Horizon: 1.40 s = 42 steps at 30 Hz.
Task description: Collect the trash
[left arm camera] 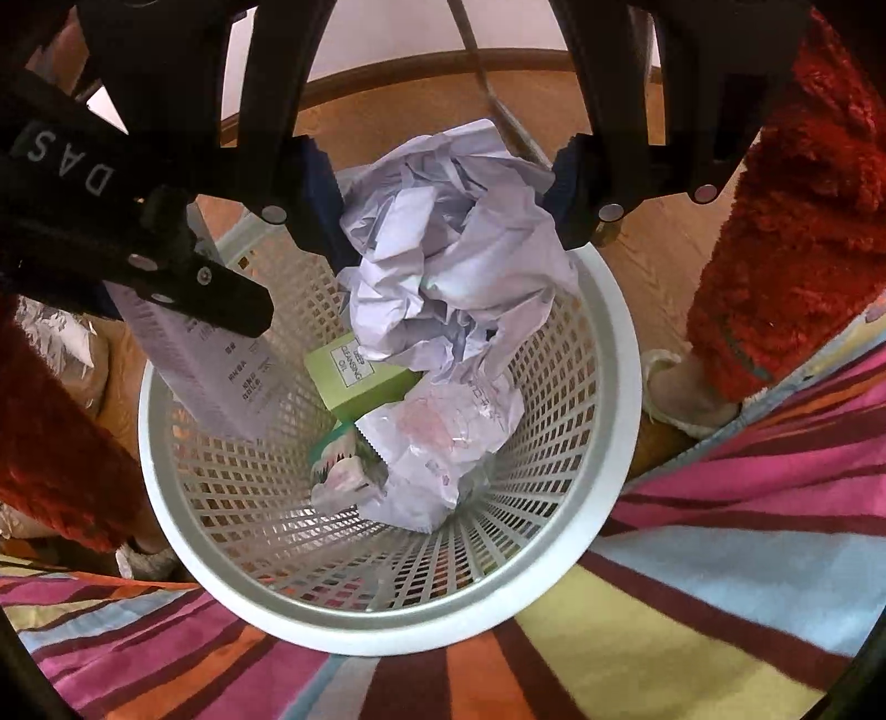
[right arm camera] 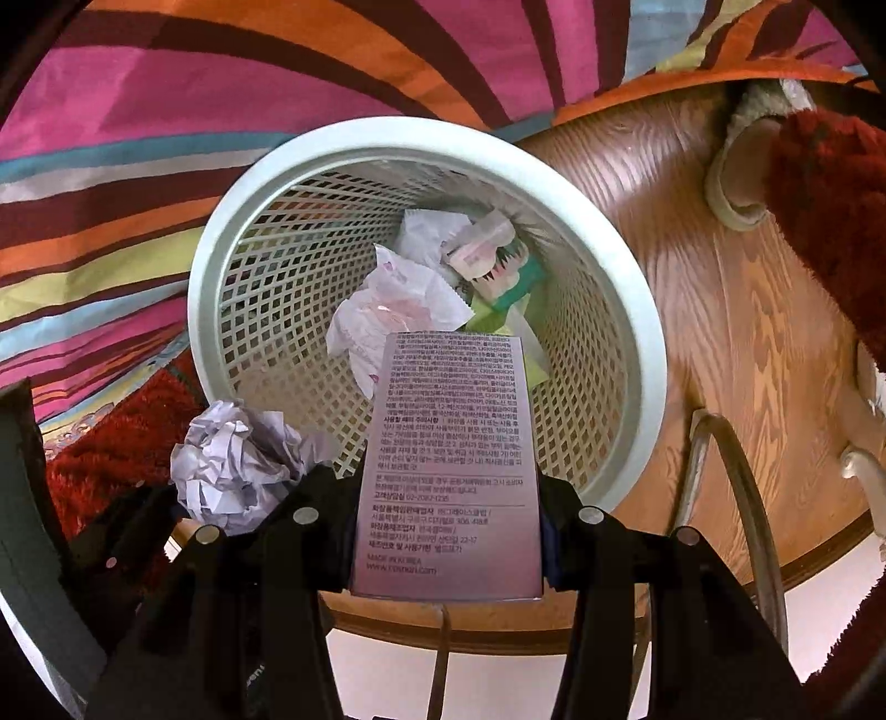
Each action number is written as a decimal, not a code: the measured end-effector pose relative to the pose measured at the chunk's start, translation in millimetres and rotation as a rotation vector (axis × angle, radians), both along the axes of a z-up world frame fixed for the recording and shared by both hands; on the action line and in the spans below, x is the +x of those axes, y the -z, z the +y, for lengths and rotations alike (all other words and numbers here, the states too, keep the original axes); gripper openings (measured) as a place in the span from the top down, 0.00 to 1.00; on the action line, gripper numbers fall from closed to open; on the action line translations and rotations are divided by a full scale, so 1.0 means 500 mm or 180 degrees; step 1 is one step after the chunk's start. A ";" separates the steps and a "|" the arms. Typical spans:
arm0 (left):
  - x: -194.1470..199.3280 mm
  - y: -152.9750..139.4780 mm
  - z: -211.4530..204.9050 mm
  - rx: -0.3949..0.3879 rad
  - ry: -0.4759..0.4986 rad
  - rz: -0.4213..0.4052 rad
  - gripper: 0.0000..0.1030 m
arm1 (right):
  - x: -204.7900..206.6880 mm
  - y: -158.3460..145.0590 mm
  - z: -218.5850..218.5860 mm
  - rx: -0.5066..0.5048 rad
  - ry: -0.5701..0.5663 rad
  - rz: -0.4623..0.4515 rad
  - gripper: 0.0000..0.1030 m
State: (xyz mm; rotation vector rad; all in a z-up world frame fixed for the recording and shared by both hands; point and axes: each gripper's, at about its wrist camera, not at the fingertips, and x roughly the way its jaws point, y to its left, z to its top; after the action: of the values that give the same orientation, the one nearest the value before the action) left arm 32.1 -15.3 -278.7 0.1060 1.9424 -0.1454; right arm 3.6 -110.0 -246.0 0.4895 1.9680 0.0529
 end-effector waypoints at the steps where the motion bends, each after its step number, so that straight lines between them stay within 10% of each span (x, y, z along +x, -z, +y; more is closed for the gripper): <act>1: 0.000 0.002 0.000 -0.0007 -0.0013 0.0013 0.42 | 0.000 0.000 0.000 0.0002 0.0009 0.0004 0.56; 22: -0.004 0.022 0.005 -0.0003 -0.0104 0.0070 0.22 | 0.002 0.006 0.000 -0.0035 0.0014 0.0016 0.54; 28: -0.004 0.020 0.006 0.0025 -0.0113 0.0069 0.22 | 0.001 0.004 -0.002 0.0012 0.0021 -0.0012 0.29; 42: -0.005 0.011 0.012 0.0057 -0.0134 0.0019 0.22 | -0.001 0.001 0.002 -0.0037 0.0031 0.0008 0.14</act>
State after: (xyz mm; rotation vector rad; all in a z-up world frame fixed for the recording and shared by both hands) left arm 29.5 -9.3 -284.2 0.0766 1.9509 -0.1005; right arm 3.2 -109.0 -246.5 0.4916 1.9674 0.0346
